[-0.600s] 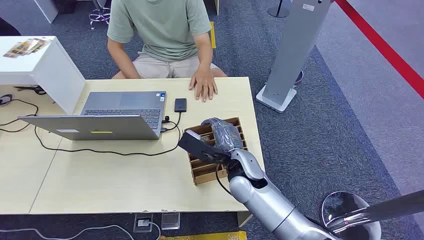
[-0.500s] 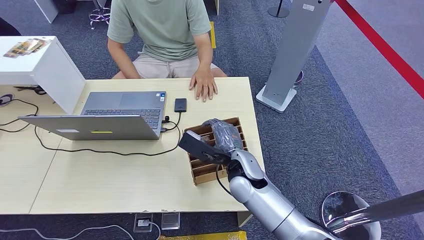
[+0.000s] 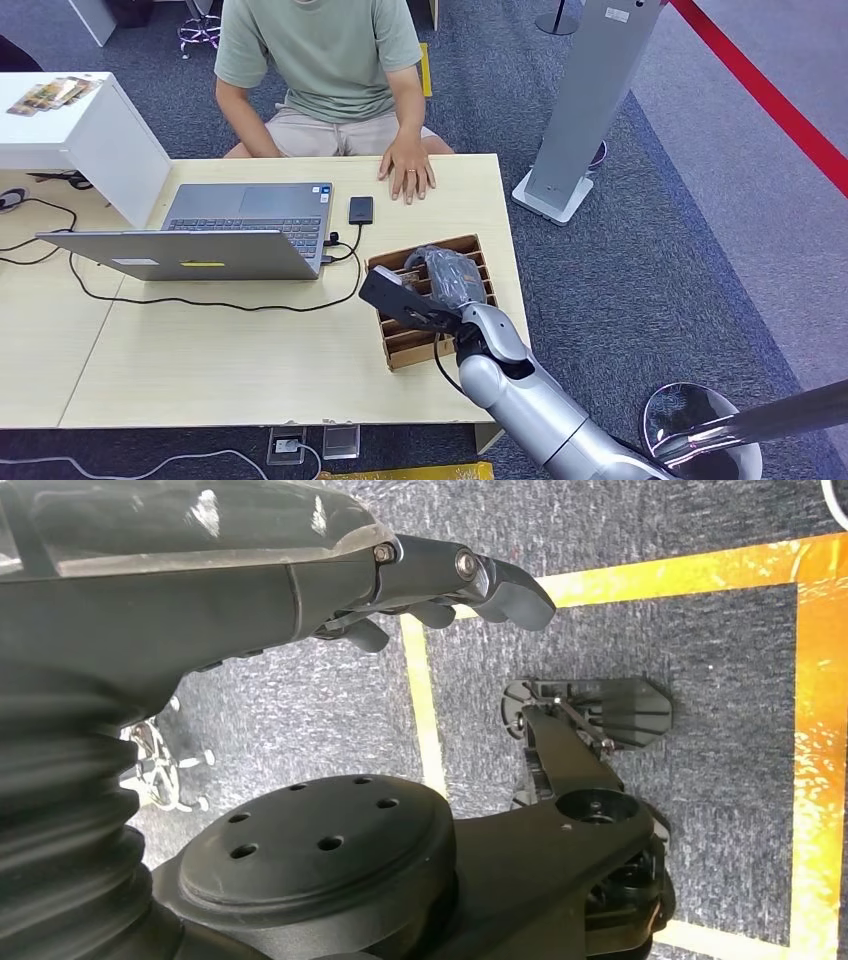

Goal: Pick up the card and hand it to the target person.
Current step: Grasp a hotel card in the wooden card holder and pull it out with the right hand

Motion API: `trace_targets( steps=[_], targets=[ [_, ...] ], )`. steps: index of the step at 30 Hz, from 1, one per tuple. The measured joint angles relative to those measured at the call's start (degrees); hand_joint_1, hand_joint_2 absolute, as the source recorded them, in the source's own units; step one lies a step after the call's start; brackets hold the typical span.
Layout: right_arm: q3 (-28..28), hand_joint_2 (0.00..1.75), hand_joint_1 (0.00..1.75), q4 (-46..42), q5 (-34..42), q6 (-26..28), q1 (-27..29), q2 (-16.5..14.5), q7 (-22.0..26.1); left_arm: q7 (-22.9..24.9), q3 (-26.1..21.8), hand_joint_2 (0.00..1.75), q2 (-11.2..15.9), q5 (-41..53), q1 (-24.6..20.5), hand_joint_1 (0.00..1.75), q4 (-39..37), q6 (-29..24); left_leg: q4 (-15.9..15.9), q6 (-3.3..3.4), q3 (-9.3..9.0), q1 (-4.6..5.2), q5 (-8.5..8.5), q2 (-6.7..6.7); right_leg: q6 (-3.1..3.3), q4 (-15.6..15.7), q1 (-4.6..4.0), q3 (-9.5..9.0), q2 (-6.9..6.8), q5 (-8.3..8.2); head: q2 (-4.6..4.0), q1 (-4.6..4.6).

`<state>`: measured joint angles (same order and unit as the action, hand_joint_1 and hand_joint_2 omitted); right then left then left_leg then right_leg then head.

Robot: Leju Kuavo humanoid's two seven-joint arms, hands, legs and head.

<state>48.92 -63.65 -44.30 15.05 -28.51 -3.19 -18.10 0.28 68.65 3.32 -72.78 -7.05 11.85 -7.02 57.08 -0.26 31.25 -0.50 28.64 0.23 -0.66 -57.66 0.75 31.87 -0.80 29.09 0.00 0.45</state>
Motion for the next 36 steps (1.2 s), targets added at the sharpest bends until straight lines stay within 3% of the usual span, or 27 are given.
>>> trace_targets(
  steps=[12, 23, 29, 36],
  targets=[
    [0.0, 1.75, 1.48, 0.8, 0.4, 0.4, 0.0, 0.0, -0.1, 0.0, 0.0, 1.75, 0.0, 0.0, 0.0, 0.0, 0.0, 0.0, 0.0, 0.0, -0.01, 0.0, 0.0, 0.0, 0.0, 0.0, 0.0, -0.01, 0.0, 0.0, 0.01, -0.02],
    [-0.1, 1.75, 1.48, 0.7, -0.3, 2.9, 0.5, 0.0, 0.9, -0.2, 0.0, 1.75, 0.0, 0.1, 0.0, 0.0, 0.0, -0.4, 0.0, 0.0, -0.02, 0.0, 0.0, 0.0, 0.0, 0.0, 0.0, 0.0, 0.0, 0.0, 0.0, -0.03],
    [-1.4, 1.75, 1.48, -1.3, -4.4, 21.9, 3.1, 0.2, 12.3, -0.8, 0.0, 1.75, -0.1, 0.1, 0.1, 0.0, 0.0, -1.0, 0.0, 0.0, -0.02, 0.0, 0.01, 0.02, 0.0, 0.0, 0.0, 0.01, 0.03, 0.01, 0.0, -0.01],
    [-7.3, 1.75, 1.48, -6.3, -7.0, 24.7, 8.5, -0.6, 28.0, -1.0, 0.0, 1.75, -0.1, 0.0, 0.2, 0.0, 0.0, -1.4, 0.0, 0.0, -0.02, 0.0, 0.01, 0.01, 0.0, 0.0, 0.0, 0.0, 0.02, 0.01, 0.0, -0.02]
  ],
)
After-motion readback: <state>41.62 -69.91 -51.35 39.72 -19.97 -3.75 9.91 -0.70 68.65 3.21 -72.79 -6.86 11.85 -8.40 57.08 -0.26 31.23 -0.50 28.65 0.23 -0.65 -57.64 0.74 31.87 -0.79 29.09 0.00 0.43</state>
